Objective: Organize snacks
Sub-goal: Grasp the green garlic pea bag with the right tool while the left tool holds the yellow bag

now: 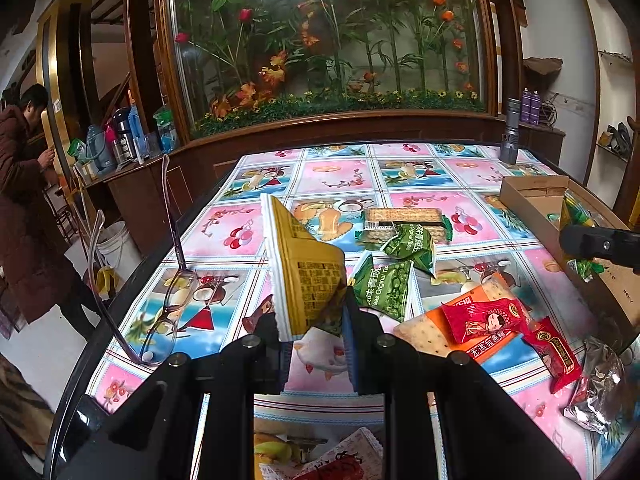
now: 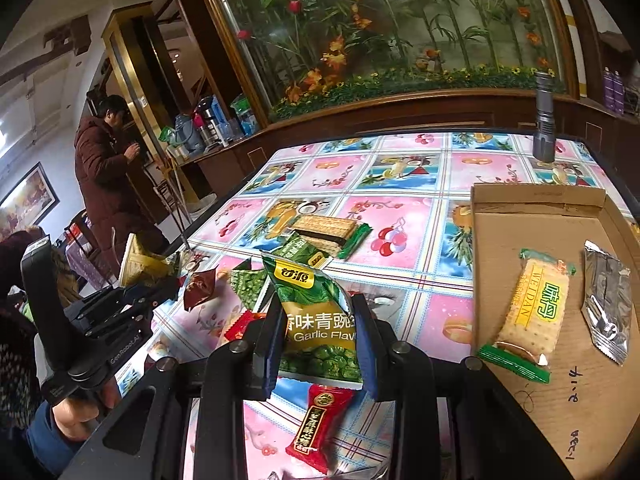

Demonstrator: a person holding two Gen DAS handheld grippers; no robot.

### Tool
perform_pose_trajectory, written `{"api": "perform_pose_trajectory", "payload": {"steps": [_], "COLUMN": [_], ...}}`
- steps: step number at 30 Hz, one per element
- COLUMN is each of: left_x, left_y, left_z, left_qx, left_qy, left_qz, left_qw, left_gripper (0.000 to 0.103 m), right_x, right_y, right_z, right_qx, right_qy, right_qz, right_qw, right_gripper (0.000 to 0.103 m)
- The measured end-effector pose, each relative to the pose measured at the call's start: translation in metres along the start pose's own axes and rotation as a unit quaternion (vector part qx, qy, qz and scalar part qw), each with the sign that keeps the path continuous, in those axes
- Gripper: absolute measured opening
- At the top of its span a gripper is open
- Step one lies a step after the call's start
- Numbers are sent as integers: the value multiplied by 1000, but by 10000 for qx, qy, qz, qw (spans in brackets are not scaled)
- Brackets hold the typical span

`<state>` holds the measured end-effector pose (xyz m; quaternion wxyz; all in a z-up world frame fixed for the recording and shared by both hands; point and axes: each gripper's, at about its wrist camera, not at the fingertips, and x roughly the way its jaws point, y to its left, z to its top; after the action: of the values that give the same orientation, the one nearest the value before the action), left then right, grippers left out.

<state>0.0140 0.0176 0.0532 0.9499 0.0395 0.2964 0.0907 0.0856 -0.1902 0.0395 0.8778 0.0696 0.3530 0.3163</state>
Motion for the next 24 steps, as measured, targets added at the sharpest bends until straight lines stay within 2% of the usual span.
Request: {"api": "perform_pose_trajectory", "payload": {"steps": [24], "left_x": [4], "left_y": [-6], "left_z": [-1], "left_qx": [38], "left_qy": [69], "left_qz": [-156], "left_qw": [9998], "left_gripper": [21], "right_x": [-9], "right_y": [-20], "right_z": [6], "right_qx": [421], "right_qy": [-152], "right_qz": [-188], "right_qw": [9988], "right_gripper": [35]}}
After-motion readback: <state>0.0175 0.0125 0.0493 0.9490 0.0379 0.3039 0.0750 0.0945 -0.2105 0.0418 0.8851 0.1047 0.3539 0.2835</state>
